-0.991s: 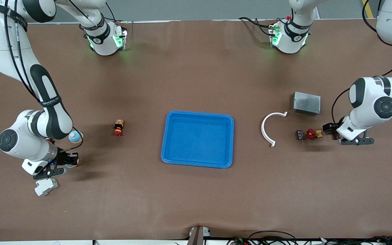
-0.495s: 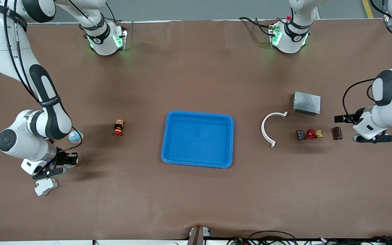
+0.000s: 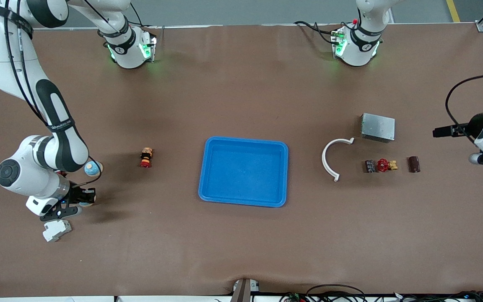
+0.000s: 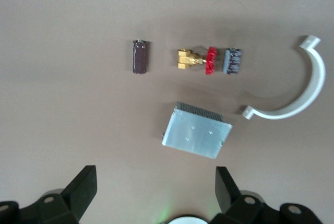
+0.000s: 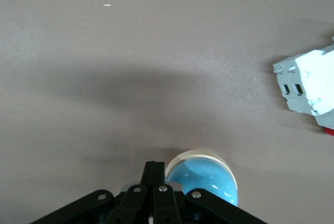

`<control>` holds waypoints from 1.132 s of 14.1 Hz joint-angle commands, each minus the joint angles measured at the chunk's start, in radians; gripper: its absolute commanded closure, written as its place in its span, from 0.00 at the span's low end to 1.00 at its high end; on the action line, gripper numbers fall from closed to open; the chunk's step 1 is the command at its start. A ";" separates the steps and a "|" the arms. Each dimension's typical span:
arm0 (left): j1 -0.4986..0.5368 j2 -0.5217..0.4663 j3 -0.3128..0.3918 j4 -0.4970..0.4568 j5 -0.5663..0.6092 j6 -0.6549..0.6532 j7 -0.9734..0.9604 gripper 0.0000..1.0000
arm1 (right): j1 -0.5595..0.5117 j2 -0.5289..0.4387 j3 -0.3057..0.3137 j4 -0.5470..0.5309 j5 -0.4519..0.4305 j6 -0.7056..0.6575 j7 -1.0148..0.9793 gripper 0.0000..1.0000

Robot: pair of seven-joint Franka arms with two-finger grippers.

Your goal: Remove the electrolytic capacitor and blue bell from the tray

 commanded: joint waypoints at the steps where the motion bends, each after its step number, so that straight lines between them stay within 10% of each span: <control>1: 0.006 -0.090 -0.008 0.005 -0.040 -0.062 0.017 0.00 | 0.027 -0.010 0.008 0.017 -0.004 -0.028 0.077 1.00; 12: 0.006 -0.156 -0.031 0.261 -0.113 -0.246 -0.101 0.00 | 0.100 -0.290 0.008 0.129 -0.006 -0.571 0.281 1.00; 14: 0.001 -0.150 -0.031 0.266 -0.109 -0.246 -0.107 0.00 | 0.078 -0.349 0.008 0.129 -0.003 -0.613 0.269 0.01; 16: -0.003 -0.150 -0.034 0.266 -0.110 -0.245 -0.109 0.00 | 0.060 -0.404 0.009 0.129 0.002 -0.669 0.270 0.00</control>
